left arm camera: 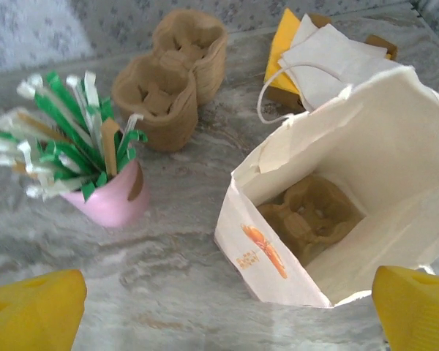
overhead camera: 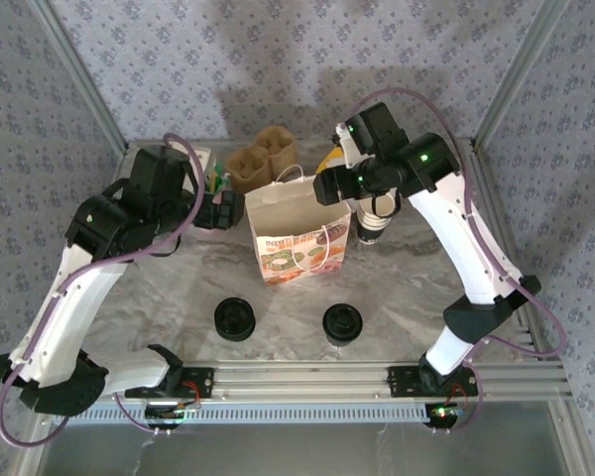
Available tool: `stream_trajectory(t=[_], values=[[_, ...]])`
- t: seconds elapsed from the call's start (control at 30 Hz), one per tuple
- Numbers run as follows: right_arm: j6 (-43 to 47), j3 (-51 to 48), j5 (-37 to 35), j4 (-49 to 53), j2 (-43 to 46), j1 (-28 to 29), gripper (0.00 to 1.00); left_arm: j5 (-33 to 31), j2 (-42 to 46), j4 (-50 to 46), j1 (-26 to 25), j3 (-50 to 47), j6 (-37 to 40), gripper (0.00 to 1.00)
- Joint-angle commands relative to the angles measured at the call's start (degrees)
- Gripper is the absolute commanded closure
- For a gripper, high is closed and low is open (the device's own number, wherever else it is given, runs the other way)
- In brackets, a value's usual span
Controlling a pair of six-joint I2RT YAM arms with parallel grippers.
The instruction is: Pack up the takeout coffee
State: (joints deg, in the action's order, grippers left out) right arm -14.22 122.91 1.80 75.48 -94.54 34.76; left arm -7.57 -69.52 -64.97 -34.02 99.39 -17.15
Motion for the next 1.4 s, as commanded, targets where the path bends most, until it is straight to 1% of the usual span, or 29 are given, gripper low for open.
stream_trajectory(t=[0.0,0.1,0.23,0.4,0.57,0.77,0.87,1.0,1.2,1.37], values=[[-1.59,-0.73,-2.10,2.83,2.58,-1.25,0.18,6.18,-2.05,-6.40,2.19,2.19,-8.49,0.01],[-2.48,-1.08,-3.03,4.60,3.11,-2.51,0.18,8.35,-2.96,-6.49,2.40,1.72,-10.50,0.02],[-3.45,-1.79,-3.90,5.27,3.57,-3.98,0.18,11.80,-5.01,-6.66,2.40,2.52,-9.97,0.02],[-4.37,-0.20,-3.57,6.33,1.70,-5.30,0.18,10.59,-6.07,-7.69,2.71,3.92,-8.78,0.02],[-6.20,0.66,-2.29,5.85,-1.29,-5.16,0.22,10.39,-5.50,-8.10,4.00,2.35,-9.31,0.02],[-8.54,3.41,-0.73,8.06,-6.22,-4.19,0.29,11.91,-2.70,-4.88,4.82,-3.26,-12.77,0.03],[-9.52,6.54,-1.32,9.19,-9.29,-4.19,0.33,12.92,-1.38,-3.98,4.88,-4.77,-13.85,0.03],[-11.03,10.78,-2.22,10.64,-13.16,-4.10,0.39,13.45,0.64,-3.24,4.86,-7.20,-14.05,0.03],[-12.05,16.58,-2.40,13.81,-18.11,-3.79,0.51,13.63,2.91,-1.79,5.11,-10.95,-13.61,0.02],[-12.46,18.90,-2.99,15.05,-20.27,-2.87,0.55,13.98,2.51,-0.47,5.17,-12.01,-12.83,0.02]])
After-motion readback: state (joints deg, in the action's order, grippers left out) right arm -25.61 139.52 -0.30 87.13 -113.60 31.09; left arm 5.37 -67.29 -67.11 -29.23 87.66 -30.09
